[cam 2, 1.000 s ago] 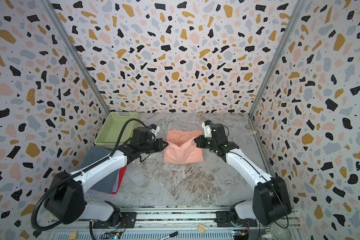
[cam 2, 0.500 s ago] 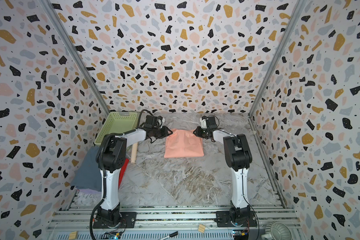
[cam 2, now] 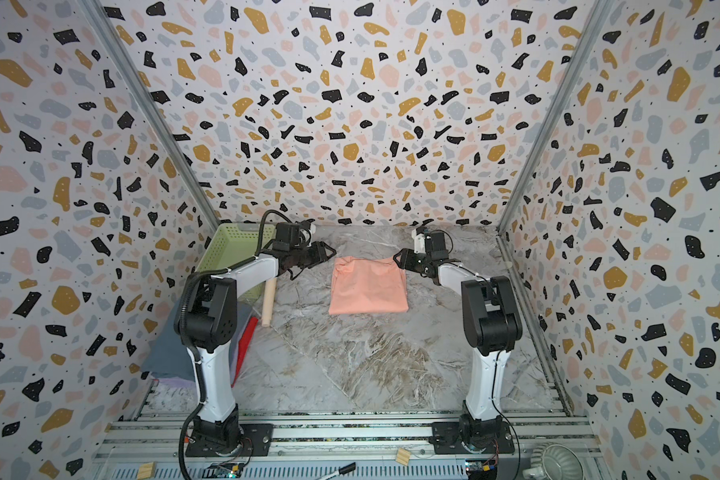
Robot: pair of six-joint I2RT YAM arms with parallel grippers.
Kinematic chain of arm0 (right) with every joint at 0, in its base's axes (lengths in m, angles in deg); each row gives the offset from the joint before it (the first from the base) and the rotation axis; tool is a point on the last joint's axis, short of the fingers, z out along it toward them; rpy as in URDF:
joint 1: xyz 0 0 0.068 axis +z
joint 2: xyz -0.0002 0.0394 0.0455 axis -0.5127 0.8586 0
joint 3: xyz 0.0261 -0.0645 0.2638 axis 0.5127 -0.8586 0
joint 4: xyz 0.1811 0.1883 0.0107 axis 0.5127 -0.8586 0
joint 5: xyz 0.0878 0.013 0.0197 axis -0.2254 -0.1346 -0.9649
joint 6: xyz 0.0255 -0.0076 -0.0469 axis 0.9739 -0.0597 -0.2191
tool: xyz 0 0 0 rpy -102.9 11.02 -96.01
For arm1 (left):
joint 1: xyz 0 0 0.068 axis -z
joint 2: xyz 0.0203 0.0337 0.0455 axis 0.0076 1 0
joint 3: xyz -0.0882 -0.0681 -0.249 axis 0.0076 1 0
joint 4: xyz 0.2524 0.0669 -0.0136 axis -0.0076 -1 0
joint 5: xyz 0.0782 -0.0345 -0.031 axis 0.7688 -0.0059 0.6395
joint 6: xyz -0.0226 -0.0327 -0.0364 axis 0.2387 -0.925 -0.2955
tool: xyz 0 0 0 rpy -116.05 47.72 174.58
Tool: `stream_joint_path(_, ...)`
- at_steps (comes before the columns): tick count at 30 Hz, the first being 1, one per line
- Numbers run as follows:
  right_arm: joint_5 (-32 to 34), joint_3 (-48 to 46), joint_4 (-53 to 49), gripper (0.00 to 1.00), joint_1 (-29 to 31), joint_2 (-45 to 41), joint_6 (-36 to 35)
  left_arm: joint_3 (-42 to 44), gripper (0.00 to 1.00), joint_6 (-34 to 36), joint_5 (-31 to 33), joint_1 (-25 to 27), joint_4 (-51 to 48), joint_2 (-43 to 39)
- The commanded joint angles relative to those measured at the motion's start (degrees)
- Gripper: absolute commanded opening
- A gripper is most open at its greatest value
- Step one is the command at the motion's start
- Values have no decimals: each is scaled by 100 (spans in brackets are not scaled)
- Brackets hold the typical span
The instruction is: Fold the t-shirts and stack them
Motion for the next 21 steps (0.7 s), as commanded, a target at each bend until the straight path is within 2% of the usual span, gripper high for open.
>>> stream_joint_path(1, 32, -247, 142, 52, 136, -444, 209, 254, 54, 167, -44, 329, 6, -320)
stream_joint_path(6, -142, -315, 120, 51, 388, -339, 425, 404, 55, 56, -114, 841, -22, -235)
stream_joint_path(9, -226, -252, 146, 50, 516, -124, 458, 331, 55, -46, -134, 943, 9, -19)
stream_joint_path(16, -57, 171, 189, 49, 575, 592, 340, -380, 55, 79, -185, 897, -216, 754)
stream_joint_path(21, 31, 763, 45, 49, 362, 1272, 234, -1069, 55, -62, -287, 531, -176, 1429)
